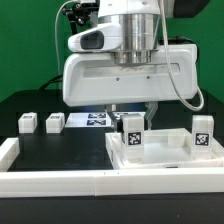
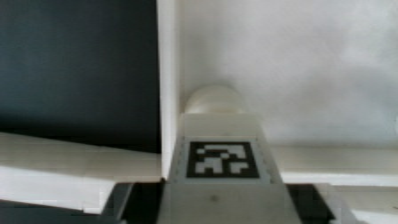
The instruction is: Assemble square table
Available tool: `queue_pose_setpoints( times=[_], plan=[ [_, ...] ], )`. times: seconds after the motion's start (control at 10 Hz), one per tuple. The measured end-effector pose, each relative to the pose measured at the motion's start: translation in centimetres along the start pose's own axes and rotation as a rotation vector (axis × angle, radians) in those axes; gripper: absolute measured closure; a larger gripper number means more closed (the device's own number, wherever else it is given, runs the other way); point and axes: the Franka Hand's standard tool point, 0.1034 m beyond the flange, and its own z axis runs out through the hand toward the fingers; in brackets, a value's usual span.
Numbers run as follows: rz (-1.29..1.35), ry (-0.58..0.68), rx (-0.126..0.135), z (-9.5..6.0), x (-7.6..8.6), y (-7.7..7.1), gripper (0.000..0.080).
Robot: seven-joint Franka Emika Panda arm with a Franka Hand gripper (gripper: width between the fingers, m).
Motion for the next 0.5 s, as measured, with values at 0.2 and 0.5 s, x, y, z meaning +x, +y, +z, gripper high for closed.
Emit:
queue_pose_setpoints(
  times=[0.2,0.5],
  plan=[
    [0.018,0.000,0.000,0.00,0.00,-0.01,0.0510],
    [0.206,0.019,0.007,0.07,-0.03,-0.08,0.0510]
  ],
)
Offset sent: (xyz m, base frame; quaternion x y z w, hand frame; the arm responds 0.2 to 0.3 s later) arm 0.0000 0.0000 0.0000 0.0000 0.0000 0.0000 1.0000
